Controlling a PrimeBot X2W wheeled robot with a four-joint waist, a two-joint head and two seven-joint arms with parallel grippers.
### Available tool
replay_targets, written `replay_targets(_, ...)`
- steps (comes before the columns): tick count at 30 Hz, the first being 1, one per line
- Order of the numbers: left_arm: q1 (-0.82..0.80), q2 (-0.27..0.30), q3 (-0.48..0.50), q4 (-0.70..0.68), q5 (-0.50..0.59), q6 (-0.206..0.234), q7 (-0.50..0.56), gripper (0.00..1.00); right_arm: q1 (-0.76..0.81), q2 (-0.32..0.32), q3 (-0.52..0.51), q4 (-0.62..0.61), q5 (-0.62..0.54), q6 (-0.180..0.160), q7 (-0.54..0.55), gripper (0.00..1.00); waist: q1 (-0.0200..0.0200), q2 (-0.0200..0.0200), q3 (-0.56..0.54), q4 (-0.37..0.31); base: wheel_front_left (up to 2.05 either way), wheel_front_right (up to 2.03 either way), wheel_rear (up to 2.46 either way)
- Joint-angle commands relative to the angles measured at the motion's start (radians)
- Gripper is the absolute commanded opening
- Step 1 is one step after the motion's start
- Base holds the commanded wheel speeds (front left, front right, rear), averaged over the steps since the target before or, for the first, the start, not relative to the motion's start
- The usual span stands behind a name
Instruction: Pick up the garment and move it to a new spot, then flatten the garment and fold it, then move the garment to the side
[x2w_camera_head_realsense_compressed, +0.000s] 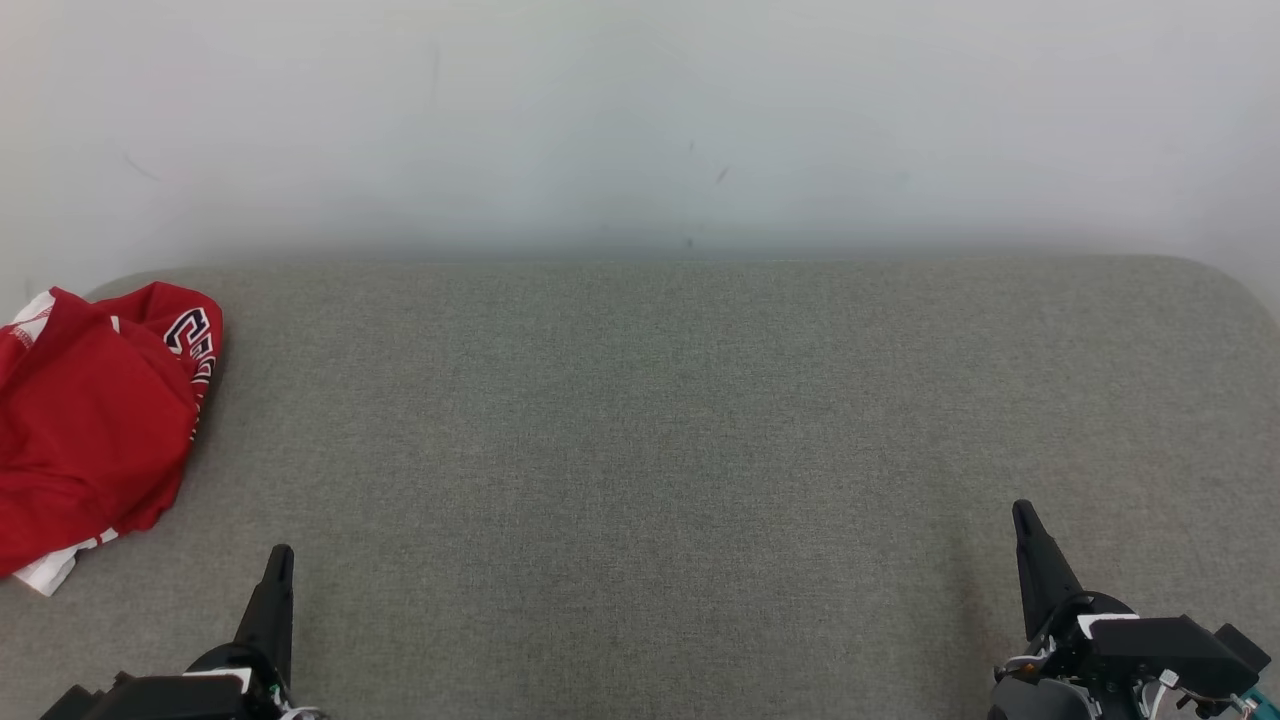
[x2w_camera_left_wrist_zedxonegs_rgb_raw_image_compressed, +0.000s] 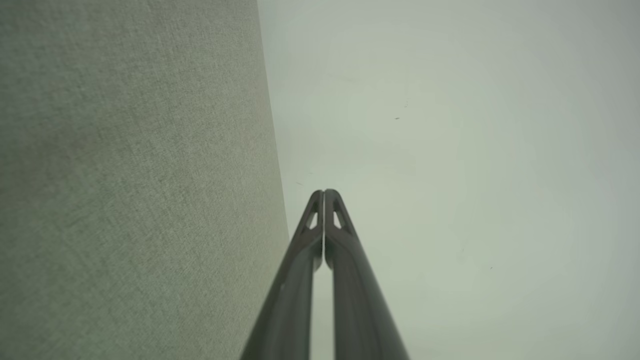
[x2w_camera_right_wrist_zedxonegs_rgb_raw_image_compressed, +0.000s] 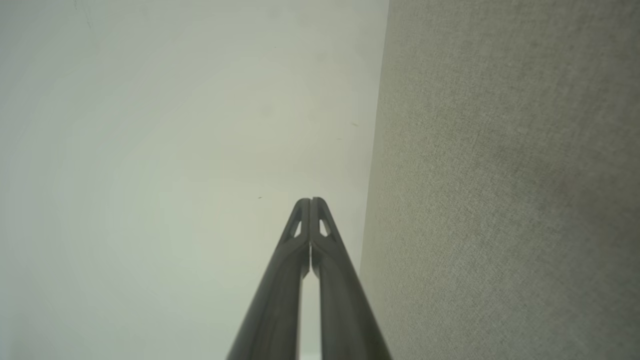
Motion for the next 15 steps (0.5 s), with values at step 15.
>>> replay_targets(15,-0.007,0.006,0.001,-0.005,-0.006,-0.003,0.000,0.00,-0.009,-0.003,0.000,-0.001,-0.001,0.001,0.003,0.00,0.0000,0.0000,0.000,0.000,0.00,0.00,0.00)
